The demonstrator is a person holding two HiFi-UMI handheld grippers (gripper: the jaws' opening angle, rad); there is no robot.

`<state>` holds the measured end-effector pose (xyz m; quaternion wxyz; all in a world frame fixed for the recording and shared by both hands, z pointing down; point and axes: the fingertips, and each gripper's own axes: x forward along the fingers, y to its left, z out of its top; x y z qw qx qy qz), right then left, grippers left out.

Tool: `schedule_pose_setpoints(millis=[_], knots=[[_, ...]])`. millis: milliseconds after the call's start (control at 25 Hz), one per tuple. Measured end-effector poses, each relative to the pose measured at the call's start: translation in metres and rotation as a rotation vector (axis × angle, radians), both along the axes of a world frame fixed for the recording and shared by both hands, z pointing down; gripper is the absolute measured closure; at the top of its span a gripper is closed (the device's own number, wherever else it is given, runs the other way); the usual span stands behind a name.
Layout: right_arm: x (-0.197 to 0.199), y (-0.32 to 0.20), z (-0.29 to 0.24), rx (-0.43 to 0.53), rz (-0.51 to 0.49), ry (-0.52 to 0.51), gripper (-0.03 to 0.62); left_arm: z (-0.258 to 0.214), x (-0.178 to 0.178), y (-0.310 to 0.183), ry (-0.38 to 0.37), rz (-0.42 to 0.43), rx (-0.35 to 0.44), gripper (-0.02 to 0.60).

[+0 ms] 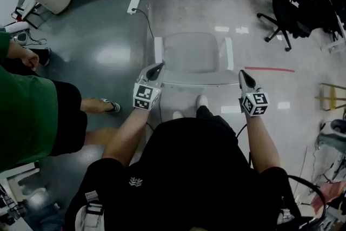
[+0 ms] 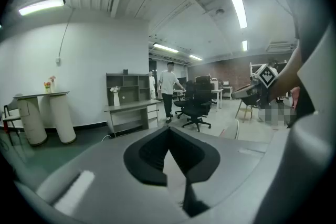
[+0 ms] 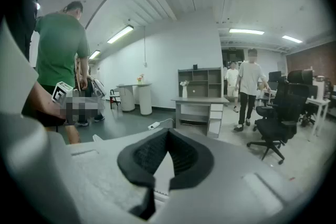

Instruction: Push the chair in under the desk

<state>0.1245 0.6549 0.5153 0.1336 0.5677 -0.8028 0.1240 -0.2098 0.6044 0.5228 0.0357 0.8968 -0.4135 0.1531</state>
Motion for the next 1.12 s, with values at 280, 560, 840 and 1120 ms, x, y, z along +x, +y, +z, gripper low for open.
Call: schedule_pose_setpoints(millis=[280, 560, 840, 1120], knots=[[-0.004, 0.003, 0.008, -0.013, 0.006, 0.005, 0.594, 0.01, 0.012, 0.01, -0.067, 0.11, 0.01, 0.575], [-0.025, 0.027, 0.04, -0.09, -0.231, 0.168, 0.592, 0.054, 0.041, 0.043, -0.242, 0.328, -0.021, 0.554], [-0.043, 0.047, 0.109, -0.27, -0.627, 0.554, 0.33, 0.121, 0.088, 0.08, -0.597, 0.653, -0.04, 0.37], [-0.033, 0.024, 0.154, -0.355, -0.762, 0.704, 0.36, 0.16, 0.106, 0.051, -0.798, 0.663, -0.144, 0.411]])
